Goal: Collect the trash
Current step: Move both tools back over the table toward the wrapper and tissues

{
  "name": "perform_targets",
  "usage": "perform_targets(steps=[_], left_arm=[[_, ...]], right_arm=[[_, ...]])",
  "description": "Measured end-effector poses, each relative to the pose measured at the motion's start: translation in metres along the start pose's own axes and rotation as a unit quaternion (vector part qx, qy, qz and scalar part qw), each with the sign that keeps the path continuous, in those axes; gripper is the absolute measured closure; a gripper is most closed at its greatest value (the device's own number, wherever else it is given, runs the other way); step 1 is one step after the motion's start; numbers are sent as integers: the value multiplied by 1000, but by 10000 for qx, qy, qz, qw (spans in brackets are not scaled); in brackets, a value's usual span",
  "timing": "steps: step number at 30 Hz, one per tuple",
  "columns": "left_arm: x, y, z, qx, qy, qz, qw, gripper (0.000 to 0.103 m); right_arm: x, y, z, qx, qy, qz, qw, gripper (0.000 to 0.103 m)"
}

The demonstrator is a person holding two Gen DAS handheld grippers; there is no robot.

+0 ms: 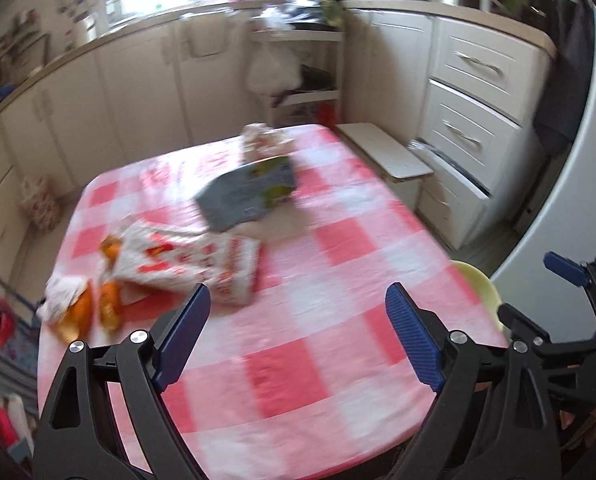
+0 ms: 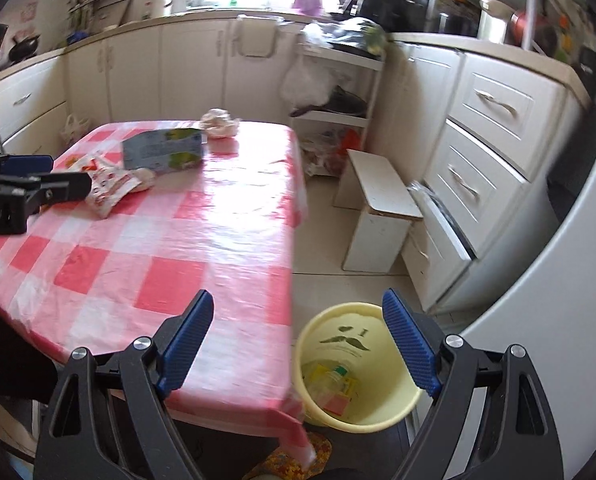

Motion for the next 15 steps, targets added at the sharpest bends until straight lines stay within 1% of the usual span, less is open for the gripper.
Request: perform_targets(steps=[1,5,10,13,15], left_arm=[[0,15,1,-43,9,-203,9998,17],[4,53,2,-107,87,-697,9975,17],[9,77,2,-234,82,-907,9956,17],[12,88,3,-391,101,-974,9944,17],[13,100,4,-558,143,-1036,9930,17]], right_arm=[[-2,4,0,-16,-8,-55,10000,20],[-9,24,3,-78,-30,-286,9996,20],[-19,44,6,-217,-75,-419,9989,20],[-25,52,6,-398,-130,-354,9985,19],[-30,61,8,-551,-162,-322,9978,17]])
Point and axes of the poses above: each gripper's, at about its wrist camera, not at the fingertips, and z roughly the way its jaws point, y to its left, x to its underside, the point moved 5 cm from there along z, roughly the way its jaws point, and after that the axes turned 7 degrees about -z, right-handed, at the moved point
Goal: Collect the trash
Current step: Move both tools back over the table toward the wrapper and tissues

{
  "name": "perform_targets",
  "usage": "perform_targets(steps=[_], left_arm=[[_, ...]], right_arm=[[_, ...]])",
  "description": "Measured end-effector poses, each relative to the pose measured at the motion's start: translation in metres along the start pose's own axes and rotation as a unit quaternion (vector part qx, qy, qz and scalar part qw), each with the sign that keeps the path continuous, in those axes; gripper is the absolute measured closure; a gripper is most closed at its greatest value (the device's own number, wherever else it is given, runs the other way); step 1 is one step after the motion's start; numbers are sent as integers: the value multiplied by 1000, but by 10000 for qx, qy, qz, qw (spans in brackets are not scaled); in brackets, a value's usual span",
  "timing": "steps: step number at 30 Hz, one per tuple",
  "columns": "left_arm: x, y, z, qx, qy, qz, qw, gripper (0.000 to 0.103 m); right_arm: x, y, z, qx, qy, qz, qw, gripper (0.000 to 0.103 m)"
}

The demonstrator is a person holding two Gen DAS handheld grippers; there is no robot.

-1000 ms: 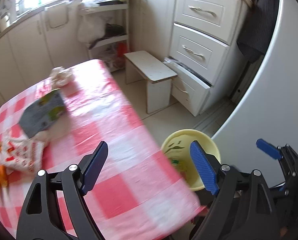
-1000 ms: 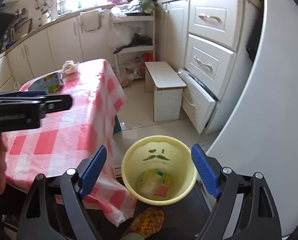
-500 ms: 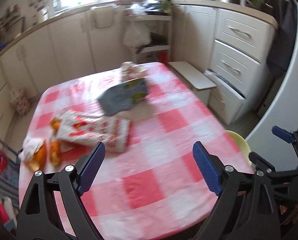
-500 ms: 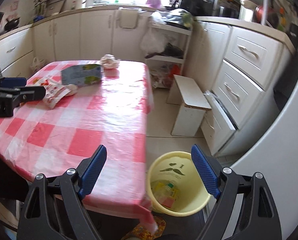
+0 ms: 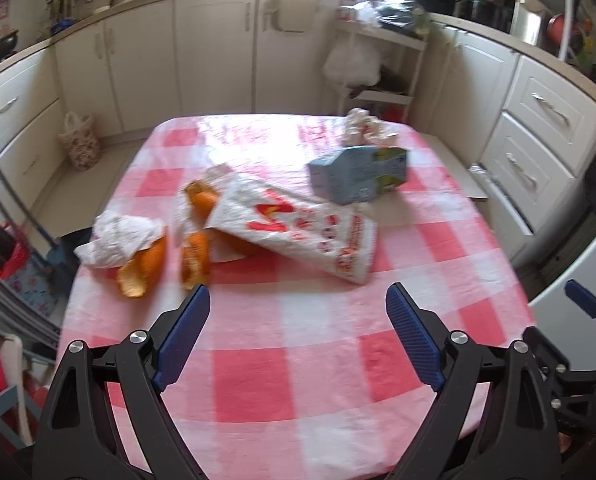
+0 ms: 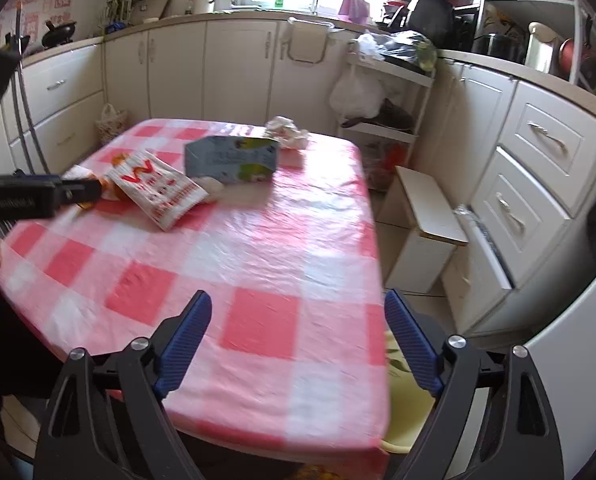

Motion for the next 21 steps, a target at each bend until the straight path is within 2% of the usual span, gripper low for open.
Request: perform_targets(steps=[6,13,18,21], left_arm=[[-8,43,7,-401,91,-519,9978,17],[-14,95,13,-802,221,-1248,9887,17],[-33,123,20,-1285,396,-1129,9845,17],[-44,132,31,-1509,565,-851,9833,17]], right_arm=[[-15,28,12,-274,3,-188,9994,17],[-23,49,15,-500,-86,-395,9979,17],[-35,56,21,-618,-156,-429,9970,16],[-43,64,31,-697,-199,-499,9961,16]])
Point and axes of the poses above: each gripper's, at about its wrist camera, not at the fingertips, and z roughly the way its jaws point, y to its left, x to its underside, the point moved 5 cm from there along z, roughly the way its jaws point, and after that the axes turned 7 degrees about -z, right-handed, at the moved point
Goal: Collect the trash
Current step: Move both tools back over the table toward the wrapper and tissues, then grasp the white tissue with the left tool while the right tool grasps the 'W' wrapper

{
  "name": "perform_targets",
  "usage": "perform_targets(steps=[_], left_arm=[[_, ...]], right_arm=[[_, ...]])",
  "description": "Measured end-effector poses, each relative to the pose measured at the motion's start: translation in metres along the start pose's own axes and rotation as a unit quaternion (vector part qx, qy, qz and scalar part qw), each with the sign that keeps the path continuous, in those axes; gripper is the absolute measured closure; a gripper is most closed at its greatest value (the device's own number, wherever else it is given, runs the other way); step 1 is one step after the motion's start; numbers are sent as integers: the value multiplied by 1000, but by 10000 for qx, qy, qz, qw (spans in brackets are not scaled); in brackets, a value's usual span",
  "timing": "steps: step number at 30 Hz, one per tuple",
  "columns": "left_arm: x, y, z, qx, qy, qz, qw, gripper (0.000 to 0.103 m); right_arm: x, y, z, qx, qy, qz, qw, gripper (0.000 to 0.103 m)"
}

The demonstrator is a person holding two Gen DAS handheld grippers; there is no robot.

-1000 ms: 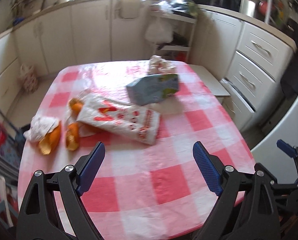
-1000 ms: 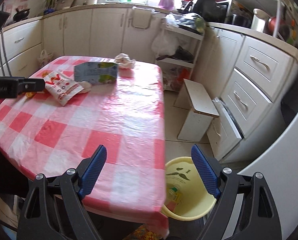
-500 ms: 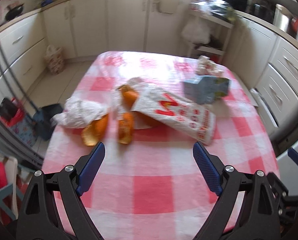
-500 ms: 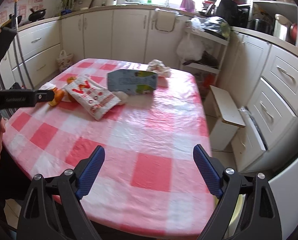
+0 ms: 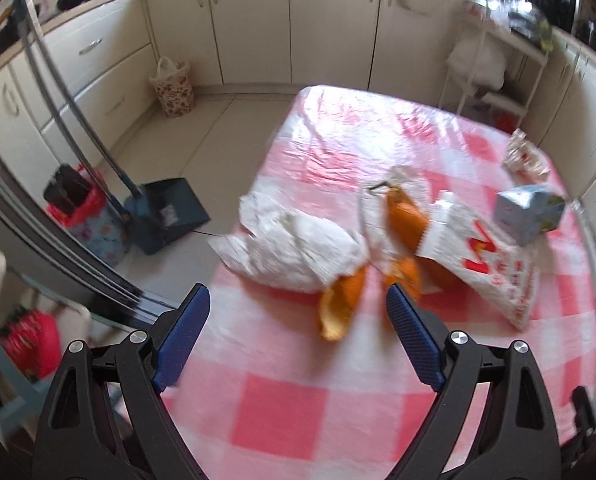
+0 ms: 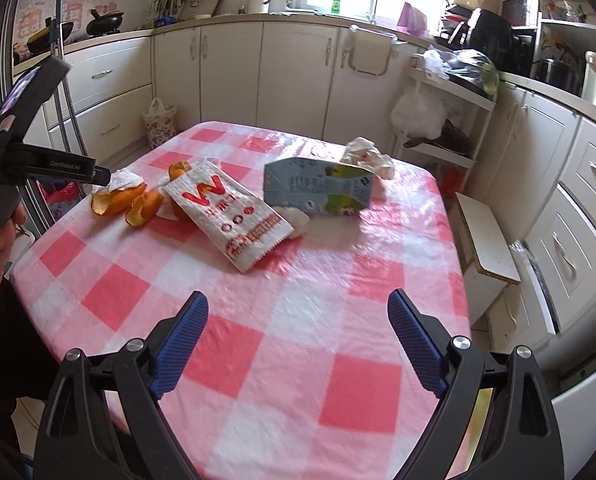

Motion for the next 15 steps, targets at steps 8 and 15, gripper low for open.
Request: perform_targets(steps=[8,15], left_arm=[[-29,10,47,-88,398,-10,9992,17],[-19,-14,62,933,815,-83,9923,40]], right_arm=[[-38,33,35,-283,-219,-634,9973,16],[-63,67,81,-421,-169,-1541,9870,16]])
Point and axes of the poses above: each gripper's, at about its wrist camera, not at the fingertips, and z roughly the way its jaws point, y to its left, x to its underside, the point moved 5 cm from there along z, roughly the way its jaws point, and after that the axes turned 7 degrees about -z, right-handed, at the moved point
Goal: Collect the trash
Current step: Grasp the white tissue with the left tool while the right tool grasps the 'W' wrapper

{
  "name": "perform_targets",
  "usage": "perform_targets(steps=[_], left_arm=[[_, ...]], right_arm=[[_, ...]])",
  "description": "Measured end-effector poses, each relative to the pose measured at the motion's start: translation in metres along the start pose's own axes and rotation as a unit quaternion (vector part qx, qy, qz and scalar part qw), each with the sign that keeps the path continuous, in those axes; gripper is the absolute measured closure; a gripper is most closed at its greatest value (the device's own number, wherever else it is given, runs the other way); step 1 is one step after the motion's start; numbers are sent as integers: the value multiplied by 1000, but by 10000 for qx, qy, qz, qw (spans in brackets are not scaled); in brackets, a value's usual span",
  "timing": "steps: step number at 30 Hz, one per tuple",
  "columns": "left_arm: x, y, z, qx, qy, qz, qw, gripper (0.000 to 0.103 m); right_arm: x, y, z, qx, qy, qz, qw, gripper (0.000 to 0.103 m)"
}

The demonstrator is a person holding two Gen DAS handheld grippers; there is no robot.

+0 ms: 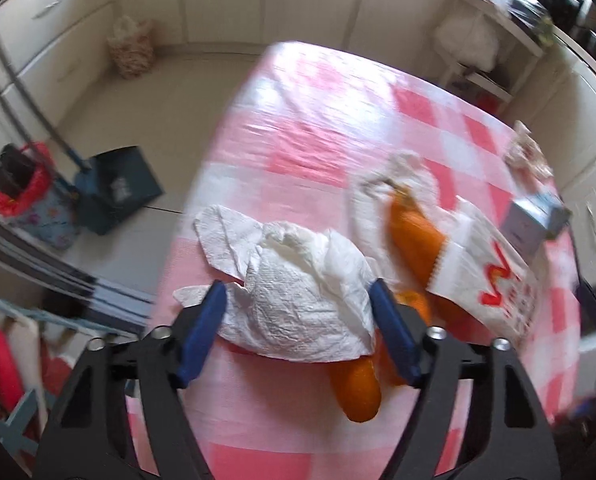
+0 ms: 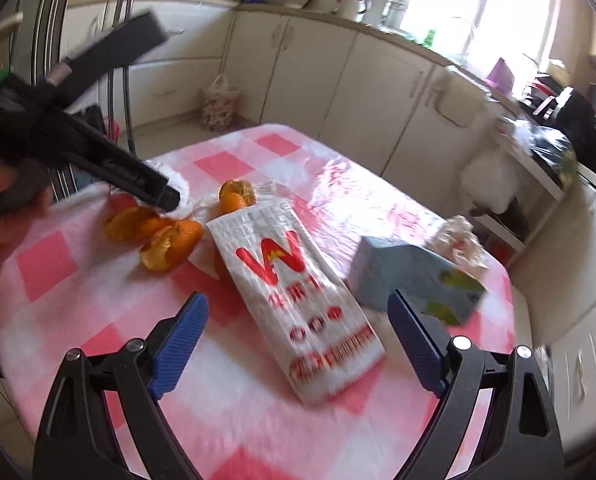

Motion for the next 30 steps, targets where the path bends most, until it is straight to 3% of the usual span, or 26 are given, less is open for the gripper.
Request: perform_targets(steps=[1,3,5,7,10,14,16,17,21,24,25,28,30], left_arm=[[3,-7,1,4,-9,133,9999,44],[9,-21,3,62,11,418,9991,61],[15,-32,3,261,88,556,9981,73],[18,-40,3,477,182,613,9968,79],[30,-57,-1,846,307,812,9926,80],[53,-85,-16,1314,390,1324,9817,80],[63,-96,-23,1378,381,1556,9774,79],[70,-101,-25,1353,368,1668,9760,75],[82,-109,-29,1143,288,1849,9757,44],[81,-111,-29,1084,237,1788,9776,40],[78,-110,-29,1063,210,1741,9787,38],[76,-108,-28,941,67,1637,9820,34],[75,-106,-29,776,-57,1600,9841,31]], right_arm=[[0,-1,8,-54,61,-1,10000,17],[4,-7,23,-376,250,214,9988,36],[13,-12,31,-628,473,518,9956,69],[20,-21,27,-815,514,839,9918,87],[31,-25,12,-902,534,985,9896,94],[46,-30,-23,-937,561,1094,9880,97],[55,-30,-39,-911,609,1135,9875,97],[63,-28,-49,-920,661,1167,9867,97],[95,-25,-68,-798,963,1225,9846,97],[106,-28,-69,-758,1029,1369,9823,97],[106,-29,-68,-746,1029,1393,9821,94],[112,-31,-70,-665,996,1453,9821,68],[112,-30,-73,-647,928,1450,9830,64]])
Point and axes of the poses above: each gripper's, at about its wrist camera, not at the fingertips, and z roughly the way its jaws point, y to its left, x to its underside, the point moved 5 cm from there along z, roughly the way its jaws point, and after that the axes turned 7 degrees about -z, right-handed, at the moved point
